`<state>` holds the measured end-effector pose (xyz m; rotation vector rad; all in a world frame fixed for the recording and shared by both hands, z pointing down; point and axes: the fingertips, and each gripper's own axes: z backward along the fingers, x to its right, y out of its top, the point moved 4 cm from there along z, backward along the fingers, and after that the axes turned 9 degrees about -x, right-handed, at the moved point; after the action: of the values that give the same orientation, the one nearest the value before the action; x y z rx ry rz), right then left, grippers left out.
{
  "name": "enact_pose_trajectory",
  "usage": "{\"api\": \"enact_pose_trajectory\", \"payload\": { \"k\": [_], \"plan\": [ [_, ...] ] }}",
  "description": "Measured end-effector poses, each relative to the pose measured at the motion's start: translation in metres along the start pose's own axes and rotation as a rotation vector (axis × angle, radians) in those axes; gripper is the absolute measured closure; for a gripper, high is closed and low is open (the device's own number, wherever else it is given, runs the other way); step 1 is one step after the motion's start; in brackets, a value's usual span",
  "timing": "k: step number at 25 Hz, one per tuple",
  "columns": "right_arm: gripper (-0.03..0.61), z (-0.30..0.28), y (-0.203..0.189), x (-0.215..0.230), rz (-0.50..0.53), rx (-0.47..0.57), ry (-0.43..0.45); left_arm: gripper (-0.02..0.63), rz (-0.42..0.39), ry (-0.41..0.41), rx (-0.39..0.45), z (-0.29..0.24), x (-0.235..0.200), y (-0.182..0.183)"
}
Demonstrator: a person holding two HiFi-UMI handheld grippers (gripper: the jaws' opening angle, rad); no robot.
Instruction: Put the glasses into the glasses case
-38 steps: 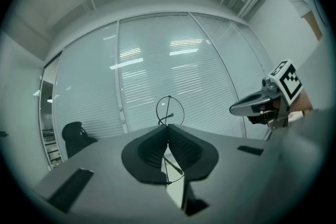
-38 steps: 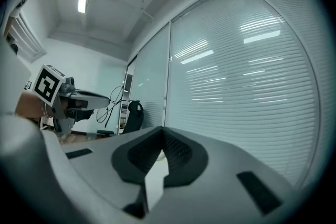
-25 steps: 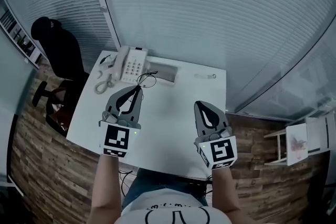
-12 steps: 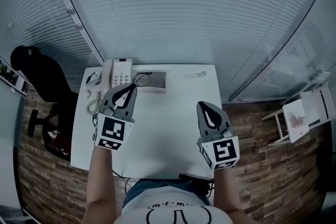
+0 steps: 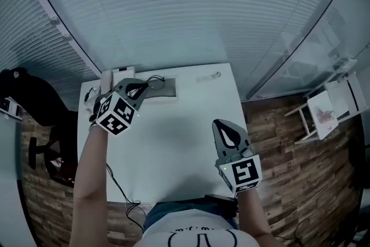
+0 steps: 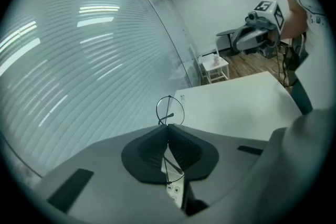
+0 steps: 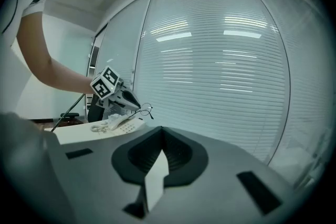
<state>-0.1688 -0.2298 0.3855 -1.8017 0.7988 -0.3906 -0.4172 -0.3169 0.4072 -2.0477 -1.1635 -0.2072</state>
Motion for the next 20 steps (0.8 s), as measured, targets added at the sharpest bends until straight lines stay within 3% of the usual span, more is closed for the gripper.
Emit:
{"api": "enact_pose_trajectory", "payload": {
  "k": [6, 14, 20],
  "plan": [
    [0.569, -0.006, -0.001, 0.000, 0.017, -0.029, -0.010, 0.592, -0.115, -0.168, -0.123, -0.049, -0.006, -0.010],
    [0.569, -0.017, -0.022, 0.002, 0.002, -0.086, -0.035, 0.592, -0.162, -0.297, -0.210, -0.106, 0.007, -0.023],
    [0.569, -0.018, -0.024, 0.011, 0.008, -0.129, -0.061, 0.592, -0.102, -0.382, -0.240, -0.141, 0.008, -0.028]
  ]
}}
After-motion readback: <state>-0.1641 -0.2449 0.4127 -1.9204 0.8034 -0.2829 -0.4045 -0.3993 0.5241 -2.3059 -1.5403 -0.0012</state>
